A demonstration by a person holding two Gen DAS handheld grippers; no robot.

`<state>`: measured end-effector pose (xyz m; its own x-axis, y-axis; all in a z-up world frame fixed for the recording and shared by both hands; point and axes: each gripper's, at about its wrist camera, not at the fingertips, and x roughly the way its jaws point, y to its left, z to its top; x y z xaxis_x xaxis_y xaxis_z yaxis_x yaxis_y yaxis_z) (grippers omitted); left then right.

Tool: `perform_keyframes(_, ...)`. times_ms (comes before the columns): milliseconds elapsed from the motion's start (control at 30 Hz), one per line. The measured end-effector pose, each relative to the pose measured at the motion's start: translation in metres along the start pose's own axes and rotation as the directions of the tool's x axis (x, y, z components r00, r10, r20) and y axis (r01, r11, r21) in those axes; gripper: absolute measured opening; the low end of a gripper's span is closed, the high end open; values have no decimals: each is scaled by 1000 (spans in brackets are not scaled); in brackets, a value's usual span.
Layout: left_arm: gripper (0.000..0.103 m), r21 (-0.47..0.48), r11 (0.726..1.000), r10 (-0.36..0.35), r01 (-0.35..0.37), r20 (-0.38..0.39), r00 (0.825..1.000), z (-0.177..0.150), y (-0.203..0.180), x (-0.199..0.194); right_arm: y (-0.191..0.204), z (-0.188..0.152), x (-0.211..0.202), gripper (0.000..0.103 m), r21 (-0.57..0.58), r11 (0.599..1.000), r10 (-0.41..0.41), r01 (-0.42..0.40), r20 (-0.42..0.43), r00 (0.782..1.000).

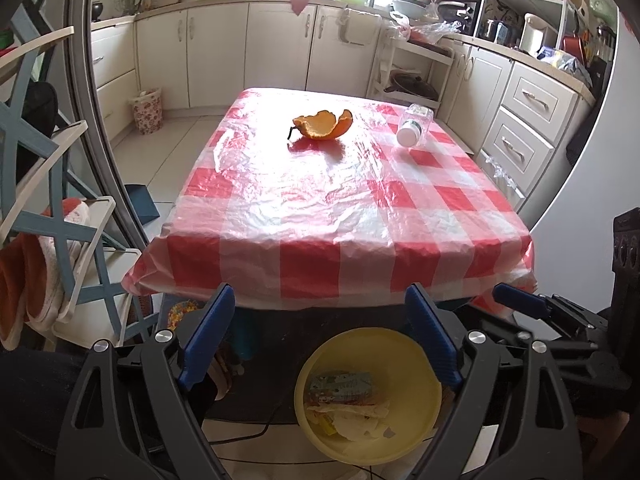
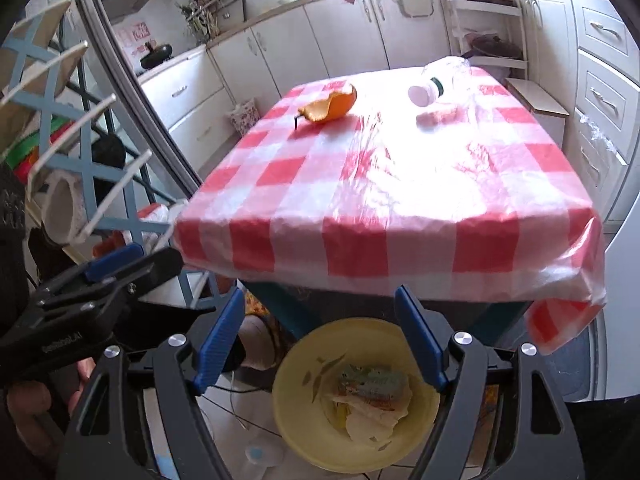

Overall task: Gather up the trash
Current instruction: 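Raise both open tools back toward the table, then grasp the orange peel with the left tool while the right tool grasps the water bottle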

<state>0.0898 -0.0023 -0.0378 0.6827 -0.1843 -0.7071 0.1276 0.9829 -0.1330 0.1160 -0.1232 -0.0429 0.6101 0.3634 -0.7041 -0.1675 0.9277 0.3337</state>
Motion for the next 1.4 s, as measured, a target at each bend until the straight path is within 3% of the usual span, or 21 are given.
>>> perform_keyframes(133, 85, 46, 999, -2, 1, 29, 1000, 23, -5, 3, -15, 26, -6, 81, 43, 999, -17, 16, 41, 999)
perform_keyframes(267, 87, 98, 995, -25, 19, 62, 998, 59, -12, 15, -45, 73, 2, 82, 124, 992, -34, 25, 72, 997)
perform_keyframes(467, 89, 118, 992, -48, 43, 42, 998, 104, -13, 65, -96, 135, 47, 82, 269, 963, -43, 27, 51, 998)
perform_keyframes(667, 89, 53, 996, -77, 78, -14, 997, 142, -9, 127, -131, 162, 99, 82, 414, 910, 6, -18, 29, 1000)
perform_keyframes(800, 89, 123, 989, -85, 86, -14, 996, 166, -27, 159, -151, 175, 124, 82, 502, 864, 33, -40, 23, 999)
perform_keyframes(900, 89, 174, 983, -51, 55, -31, 998, 179, -40, 186, -161, 181, 138, 82, 542, 839, 49, -49, 15, 999)
perform_keyframes(1067, 88, 191, 981, -30, 44, -76, 997, 200, -49, 228, -169, 192, 151, 82, 579, 812, 61, -65, 26, 998)
perform_keyframes(1167, 78, 214, 975, -30, 53, -111, 993, 206, -55, 253, -172, 201, 158, 82, 601, 795, 68, -81, 44, 997)
perform_keyframes(1233, 65, 212, 975, -34, 68, -159, 987, 205, -55, 268, -171, 205, 162, 82, 604, 792, 74, -88, 47, 996)
perform_keyframes(1333, 34, 214, 974, -29, 74, -207, 978, 204, -55, 285, -170, 214, 169, 78, 581, 811, 54, -66, 37, 998)
perform_keyframes(1400, 23, 211, 974, -35, 81, -213, 976, 206, -54, 288, -170, 219, 174, 71, 573, 818, 41, -50, 30, 999)
